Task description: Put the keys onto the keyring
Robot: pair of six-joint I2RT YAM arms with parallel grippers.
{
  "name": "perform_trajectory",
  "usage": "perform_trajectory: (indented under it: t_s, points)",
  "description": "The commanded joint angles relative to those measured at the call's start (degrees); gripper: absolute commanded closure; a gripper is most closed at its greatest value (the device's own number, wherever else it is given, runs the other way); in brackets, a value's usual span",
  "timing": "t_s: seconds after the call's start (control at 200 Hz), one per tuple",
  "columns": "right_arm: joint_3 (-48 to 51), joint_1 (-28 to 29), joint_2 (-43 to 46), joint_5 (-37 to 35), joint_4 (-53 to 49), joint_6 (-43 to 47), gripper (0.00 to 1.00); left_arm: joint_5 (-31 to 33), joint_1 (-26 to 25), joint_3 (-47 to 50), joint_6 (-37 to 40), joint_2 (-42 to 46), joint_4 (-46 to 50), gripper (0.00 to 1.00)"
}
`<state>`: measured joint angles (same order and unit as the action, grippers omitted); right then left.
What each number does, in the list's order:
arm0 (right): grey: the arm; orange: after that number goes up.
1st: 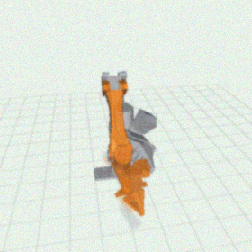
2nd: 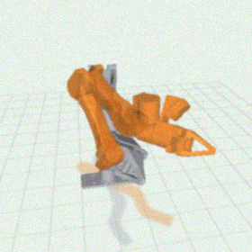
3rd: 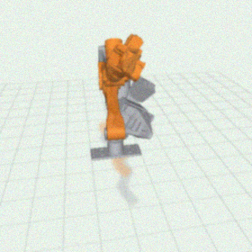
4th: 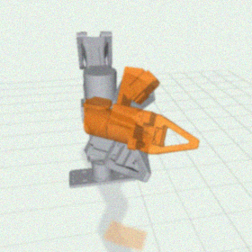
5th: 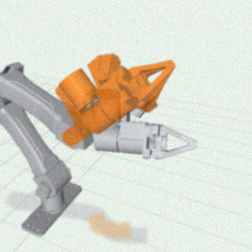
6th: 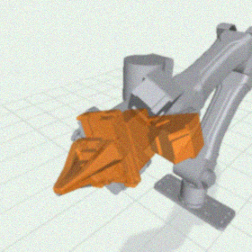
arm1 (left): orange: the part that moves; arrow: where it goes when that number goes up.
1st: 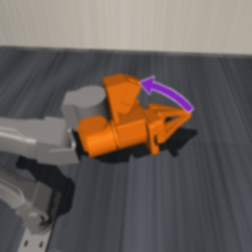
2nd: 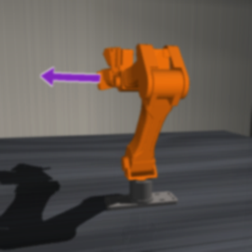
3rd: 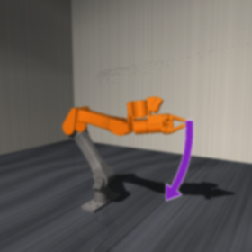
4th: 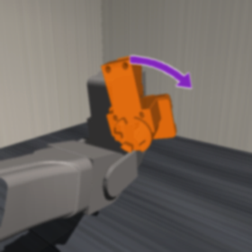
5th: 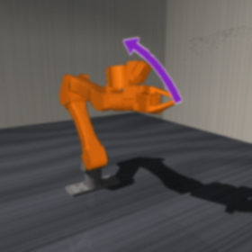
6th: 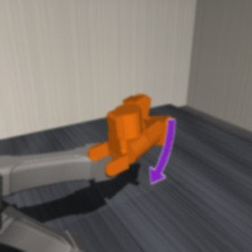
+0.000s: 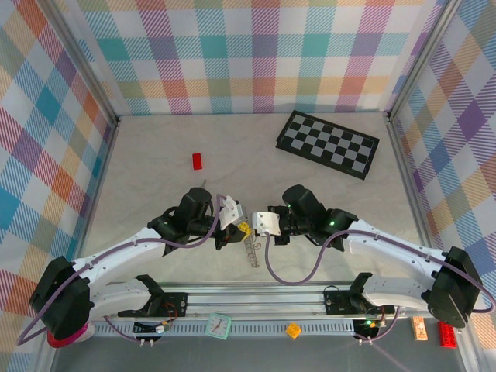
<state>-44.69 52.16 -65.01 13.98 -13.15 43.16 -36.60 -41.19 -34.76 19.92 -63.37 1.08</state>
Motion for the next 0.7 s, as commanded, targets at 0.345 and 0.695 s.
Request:
perform_trajectory:
  t_s: [0.345,0.695]
  points:
    - [-0.4,0.8,-0.2,2.3,-1.8,2.3,1.0,-1.0,-0.1,-0.6,-0.3,-0.2,-1.9,1.0]
    - [-0.4,1.6,0.2,3.0,-3.7,3.8,1.0,0.3,-0.3,-0.6,-0.4,-0.1,-1.6,1.0]
